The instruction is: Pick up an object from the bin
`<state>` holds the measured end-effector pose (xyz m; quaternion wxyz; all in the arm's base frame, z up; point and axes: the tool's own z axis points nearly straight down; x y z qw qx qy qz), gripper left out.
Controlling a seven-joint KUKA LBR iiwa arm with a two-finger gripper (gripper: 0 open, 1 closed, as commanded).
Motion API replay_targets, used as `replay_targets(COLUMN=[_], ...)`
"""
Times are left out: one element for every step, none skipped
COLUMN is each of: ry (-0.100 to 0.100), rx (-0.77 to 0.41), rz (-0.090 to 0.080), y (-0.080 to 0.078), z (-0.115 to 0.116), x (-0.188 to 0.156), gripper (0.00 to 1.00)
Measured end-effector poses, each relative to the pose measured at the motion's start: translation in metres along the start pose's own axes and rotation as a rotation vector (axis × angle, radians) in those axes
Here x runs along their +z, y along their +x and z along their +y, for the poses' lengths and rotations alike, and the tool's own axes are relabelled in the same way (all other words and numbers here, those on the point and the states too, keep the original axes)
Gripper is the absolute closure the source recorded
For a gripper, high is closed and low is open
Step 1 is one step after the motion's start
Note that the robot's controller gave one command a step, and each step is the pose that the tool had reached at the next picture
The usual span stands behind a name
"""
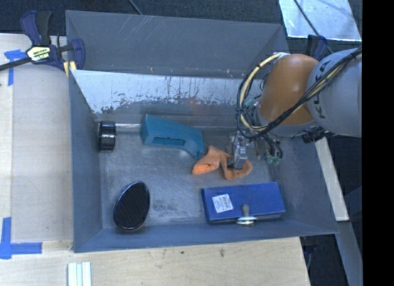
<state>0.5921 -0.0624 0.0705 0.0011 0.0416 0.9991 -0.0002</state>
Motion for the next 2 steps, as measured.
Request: replay_targets(ry=[0.0,0.0], rx=[-0.023,-0.05], rz=[0.005,-0.001], y=[-0.008,0.036], z=[-0.001,0.016], x=[-0.049,-0.181], gripper=[1.0,1.0])
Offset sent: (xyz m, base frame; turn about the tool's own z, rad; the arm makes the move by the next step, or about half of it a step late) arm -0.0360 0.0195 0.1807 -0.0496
